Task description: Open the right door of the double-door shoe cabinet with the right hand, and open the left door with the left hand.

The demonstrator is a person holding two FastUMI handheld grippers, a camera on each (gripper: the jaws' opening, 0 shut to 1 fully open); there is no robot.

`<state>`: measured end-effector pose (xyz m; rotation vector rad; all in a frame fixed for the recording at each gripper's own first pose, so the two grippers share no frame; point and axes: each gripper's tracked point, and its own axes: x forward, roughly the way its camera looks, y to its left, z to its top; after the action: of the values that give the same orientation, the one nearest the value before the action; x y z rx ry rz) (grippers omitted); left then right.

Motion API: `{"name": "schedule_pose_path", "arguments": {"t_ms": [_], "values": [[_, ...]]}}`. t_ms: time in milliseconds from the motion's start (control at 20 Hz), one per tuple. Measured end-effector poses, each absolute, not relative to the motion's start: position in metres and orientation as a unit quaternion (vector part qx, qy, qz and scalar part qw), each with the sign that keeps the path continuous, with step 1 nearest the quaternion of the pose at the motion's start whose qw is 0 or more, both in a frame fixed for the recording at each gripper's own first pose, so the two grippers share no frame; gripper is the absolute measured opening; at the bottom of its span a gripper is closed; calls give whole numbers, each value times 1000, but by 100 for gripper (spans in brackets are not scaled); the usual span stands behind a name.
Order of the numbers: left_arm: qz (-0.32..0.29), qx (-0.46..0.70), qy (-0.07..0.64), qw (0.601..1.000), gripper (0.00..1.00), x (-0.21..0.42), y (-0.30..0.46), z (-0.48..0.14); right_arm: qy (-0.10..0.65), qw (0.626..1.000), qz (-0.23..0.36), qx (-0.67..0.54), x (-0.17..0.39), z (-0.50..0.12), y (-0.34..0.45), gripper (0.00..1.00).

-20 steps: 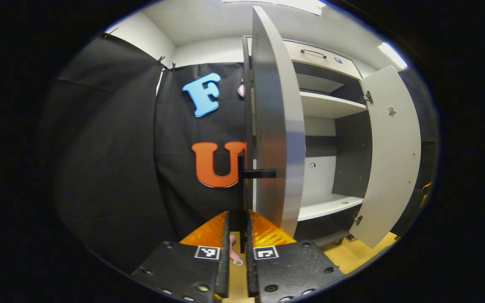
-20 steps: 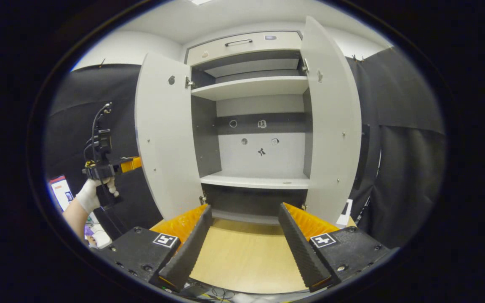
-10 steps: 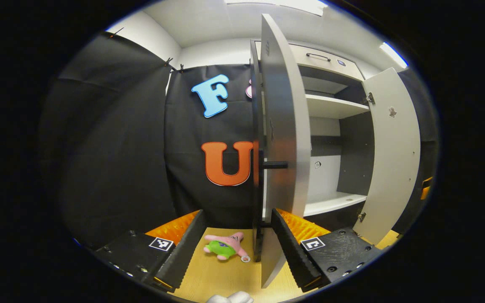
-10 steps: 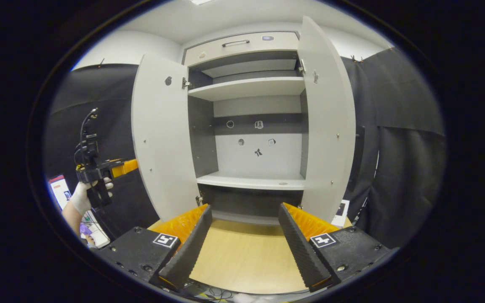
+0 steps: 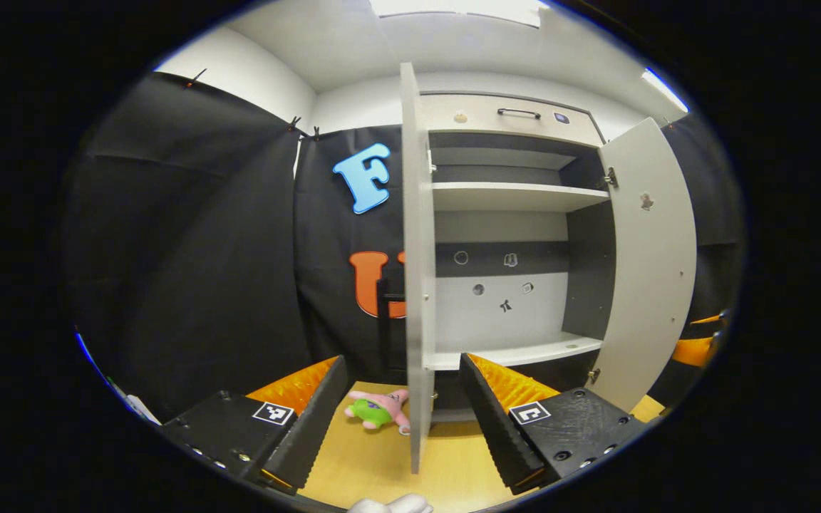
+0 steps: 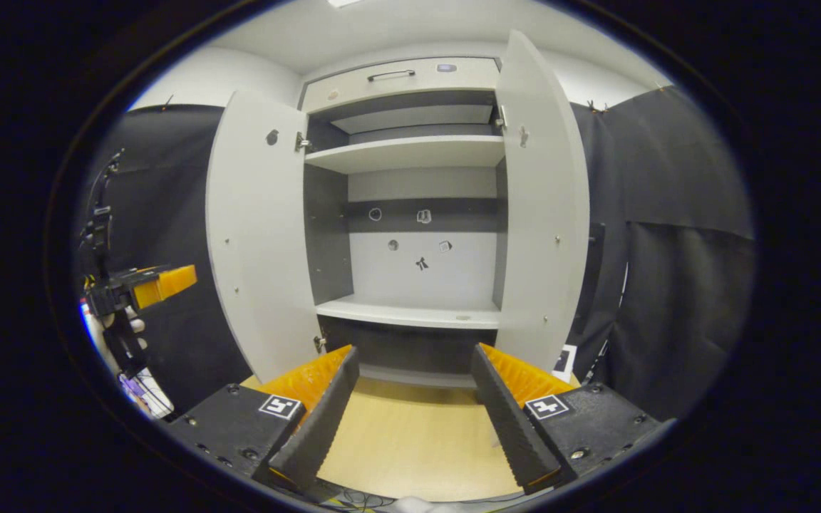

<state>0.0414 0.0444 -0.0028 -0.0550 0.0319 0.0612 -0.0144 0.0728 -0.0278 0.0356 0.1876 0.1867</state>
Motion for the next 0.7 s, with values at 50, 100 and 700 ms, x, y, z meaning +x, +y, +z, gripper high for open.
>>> {"name": "schedule_pose_path", "arguments": {"t_ms": [50,100,700], "values": [[24,-28,20,999,94,39,32,-4,93,992,87,16,-13,-28,70,99],[18,-29,23,999,94,36,20,-4,94,992,83,14,-12,-27,67,99],[-44,-49,63,996,95,25,-52,-37,73,997,31,10,-12,-20,44,99]]}}
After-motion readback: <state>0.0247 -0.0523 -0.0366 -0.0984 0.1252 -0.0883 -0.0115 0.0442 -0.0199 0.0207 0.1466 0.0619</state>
